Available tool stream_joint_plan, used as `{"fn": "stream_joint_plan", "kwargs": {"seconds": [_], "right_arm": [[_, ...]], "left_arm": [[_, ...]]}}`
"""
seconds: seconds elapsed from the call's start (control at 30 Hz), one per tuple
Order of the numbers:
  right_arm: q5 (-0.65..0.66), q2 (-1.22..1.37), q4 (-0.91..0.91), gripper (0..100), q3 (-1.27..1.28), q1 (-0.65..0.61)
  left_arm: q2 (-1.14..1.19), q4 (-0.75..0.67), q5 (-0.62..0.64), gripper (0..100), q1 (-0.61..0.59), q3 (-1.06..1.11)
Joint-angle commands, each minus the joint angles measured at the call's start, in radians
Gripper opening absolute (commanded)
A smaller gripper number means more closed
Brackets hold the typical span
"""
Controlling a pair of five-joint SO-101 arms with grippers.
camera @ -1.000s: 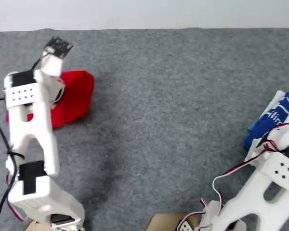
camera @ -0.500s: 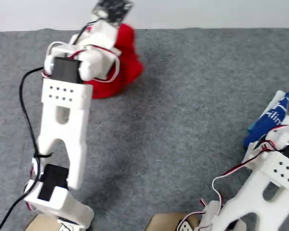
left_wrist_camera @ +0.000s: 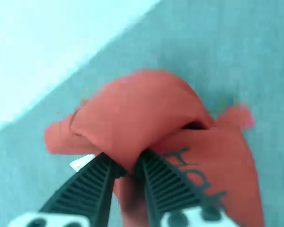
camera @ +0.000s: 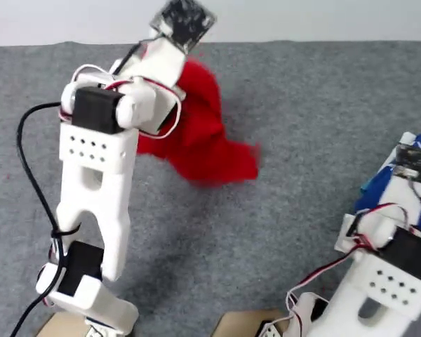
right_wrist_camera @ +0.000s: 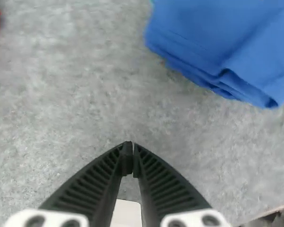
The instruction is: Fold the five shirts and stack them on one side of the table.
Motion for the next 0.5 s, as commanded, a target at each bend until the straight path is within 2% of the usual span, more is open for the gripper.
{"fn": "stream_joint_plan", "kwargs": {"seconds": [0.0, 0.13, 0.23, 0.47], "right_arm": [[-0.006, -0.019, 0.007, 0.9, -0.005, -0.071], [-0.006, -0.019, 0.001, 0.9, -0.005, -0.120], [-0.006, -0.019, 0.004, 0.9, -0.005, -0.156], [-0.006, -0.019, 0.008, 1.1, -0.005, -0.200]], "left_arm": [[-0.066, 0.038, -0.071, 0, -0.061, 0.174], [-0.055, 0.035, -0.184, 1, -0.163, 0.341], [-0.057, 0.032, -0.269, 8, -0.253, 0.421], [-0.055, 0.032, -0.408, 14, -0.448, 0.446]]}}
